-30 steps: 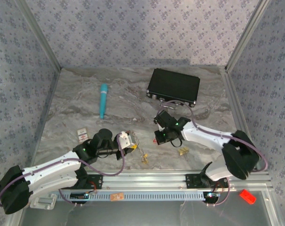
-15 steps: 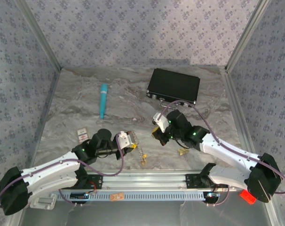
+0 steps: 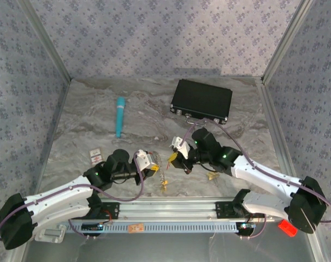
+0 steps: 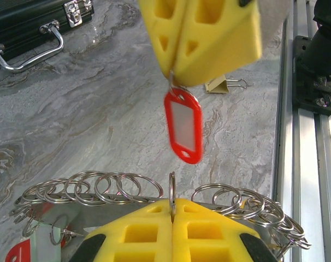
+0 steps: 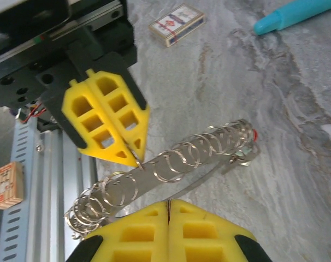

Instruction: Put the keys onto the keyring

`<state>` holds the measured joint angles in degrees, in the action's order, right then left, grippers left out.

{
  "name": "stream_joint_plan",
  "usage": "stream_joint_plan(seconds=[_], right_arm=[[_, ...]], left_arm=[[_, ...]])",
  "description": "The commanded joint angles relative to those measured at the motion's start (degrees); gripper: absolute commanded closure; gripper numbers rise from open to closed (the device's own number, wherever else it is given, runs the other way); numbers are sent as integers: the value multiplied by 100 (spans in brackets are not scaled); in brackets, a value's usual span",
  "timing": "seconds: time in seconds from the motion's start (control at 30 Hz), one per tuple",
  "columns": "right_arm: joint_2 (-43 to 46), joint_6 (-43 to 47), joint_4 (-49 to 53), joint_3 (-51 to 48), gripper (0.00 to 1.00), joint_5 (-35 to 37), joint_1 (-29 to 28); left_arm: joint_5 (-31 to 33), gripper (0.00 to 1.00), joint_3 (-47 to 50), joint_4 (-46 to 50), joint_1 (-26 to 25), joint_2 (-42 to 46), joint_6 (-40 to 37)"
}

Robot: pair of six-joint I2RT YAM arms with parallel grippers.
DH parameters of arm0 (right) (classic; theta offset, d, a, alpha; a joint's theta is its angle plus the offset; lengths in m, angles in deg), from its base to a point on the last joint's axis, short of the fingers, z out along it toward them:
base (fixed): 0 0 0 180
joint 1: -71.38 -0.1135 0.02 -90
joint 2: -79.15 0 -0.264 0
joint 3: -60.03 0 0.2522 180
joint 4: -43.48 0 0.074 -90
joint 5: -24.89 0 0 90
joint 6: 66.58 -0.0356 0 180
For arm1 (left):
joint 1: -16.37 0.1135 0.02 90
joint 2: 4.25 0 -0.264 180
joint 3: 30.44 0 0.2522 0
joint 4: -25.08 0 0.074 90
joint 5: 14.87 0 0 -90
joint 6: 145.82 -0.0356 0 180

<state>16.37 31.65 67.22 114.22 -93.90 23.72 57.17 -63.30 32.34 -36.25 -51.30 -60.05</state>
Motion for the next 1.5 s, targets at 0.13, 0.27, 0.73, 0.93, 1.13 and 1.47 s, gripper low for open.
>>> stream_joint_plan(seconds=[0.13,0.27,0.73,0.93,1.13,1.47], right_arm=[[-356,93,-211,353,100,-276,-295],[-470,-58,-438,346,100,-240,-356],[-700,-319,-695,347,100,-161,-404],[-752,-339,-682,352,100,-105,-411],[-839,-375,-586,403,100,51,-402],[-1024,-823,-308,574,100,706,-312]], left_arm=[[11,100,-147,-321,-38,-99,400],[-15,100,-138,-395,-43,-118,466],[-15,100,-145,-359,-41,-109,374],[-7,100,-156,-360,-42,-110,370],[-7,100,-160,-355,-43,-101,351],[63,100,-166,-256,-68,-82,122]])
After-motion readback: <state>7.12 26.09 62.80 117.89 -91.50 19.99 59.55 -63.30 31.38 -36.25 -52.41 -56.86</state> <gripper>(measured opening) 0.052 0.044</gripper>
